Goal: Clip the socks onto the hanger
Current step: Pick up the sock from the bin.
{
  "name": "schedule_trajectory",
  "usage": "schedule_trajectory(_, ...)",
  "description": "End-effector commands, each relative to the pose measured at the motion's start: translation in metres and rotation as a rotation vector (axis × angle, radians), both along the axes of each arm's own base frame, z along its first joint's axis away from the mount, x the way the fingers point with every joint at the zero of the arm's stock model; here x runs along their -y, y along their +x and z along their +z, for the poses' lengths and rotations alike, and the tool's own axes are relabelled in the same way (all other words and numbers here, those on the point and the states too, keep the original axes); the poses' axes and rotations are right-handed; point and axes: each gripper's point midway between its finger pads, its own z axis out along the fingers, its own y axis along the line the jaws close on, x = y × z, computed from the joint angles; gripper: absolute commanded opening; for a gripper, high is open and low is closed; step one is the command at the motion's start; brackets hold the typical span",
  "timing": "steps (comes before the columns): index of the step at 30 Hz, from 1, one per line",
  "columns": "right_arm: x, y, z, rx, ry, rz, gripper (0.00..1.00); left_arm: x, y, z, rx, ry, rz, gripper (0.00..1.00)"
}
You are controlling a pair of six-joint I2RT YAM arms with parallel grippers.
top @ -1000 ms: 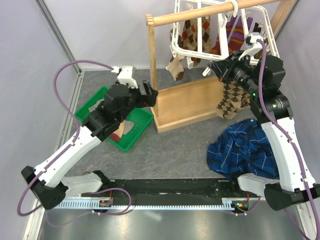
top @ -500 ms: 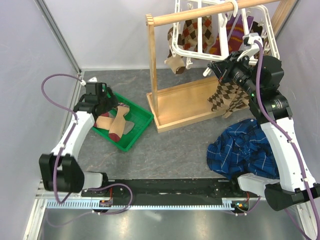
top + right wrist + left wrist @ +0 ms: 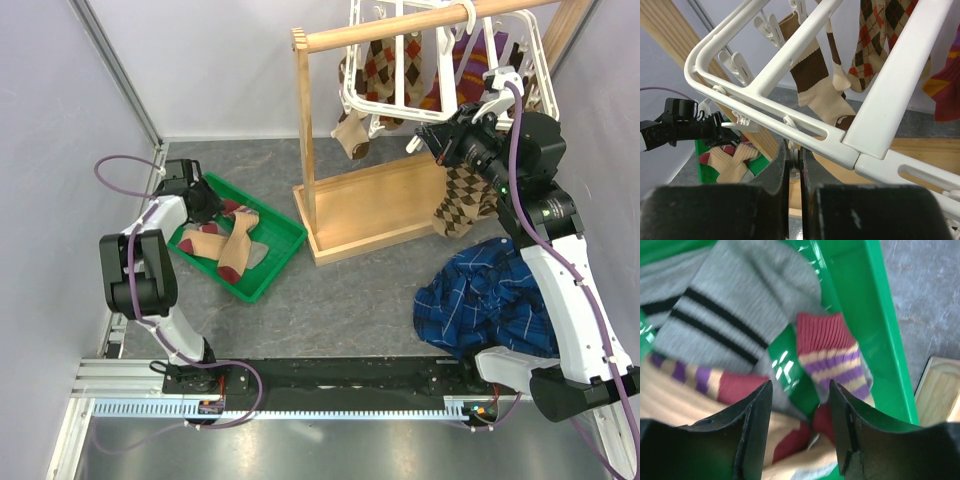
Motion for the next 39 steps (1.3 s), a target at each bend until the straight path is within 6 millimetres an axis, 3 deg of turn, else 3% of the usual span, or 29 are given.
schedule_trajectory(1, 0.004, -0.002, -0.005, -0.007, -0.027, -0.02, 0.08, 0.001, 0.036, 0.013, 0.104, -0.035, -0.018, 0.5)
schedule_trajectory(11, 0.002, -0.001, -0.006, -0.008, -0.029, -0.017, 0.08, 0.005, 0.046, -0.012, 0.068, -0.07, -0.023, 0.49)
schedule_trajectory(21, 0.001, 0.0, -0.01, -0.016, -0.033, -0.014, 0.08, 0.012, 0.055, -0.024, 0.053, -0.107, -0.049, 0.49)
schedule_trajectory(30, 0.001, -0.002, -0.008, -0.007, -0.037, -0.014, 0.08, 0.012, 0.052, 0.001, 0.098, -0.093, -0.06, 0.21)
schedule_trajectory(39, 0.001, -0.005, -0.007, -0.005, -0.034, -0.012, 0.08, 0.022, 0.046, 0.019, 0.127, -0.054, -0.106, 0.06)
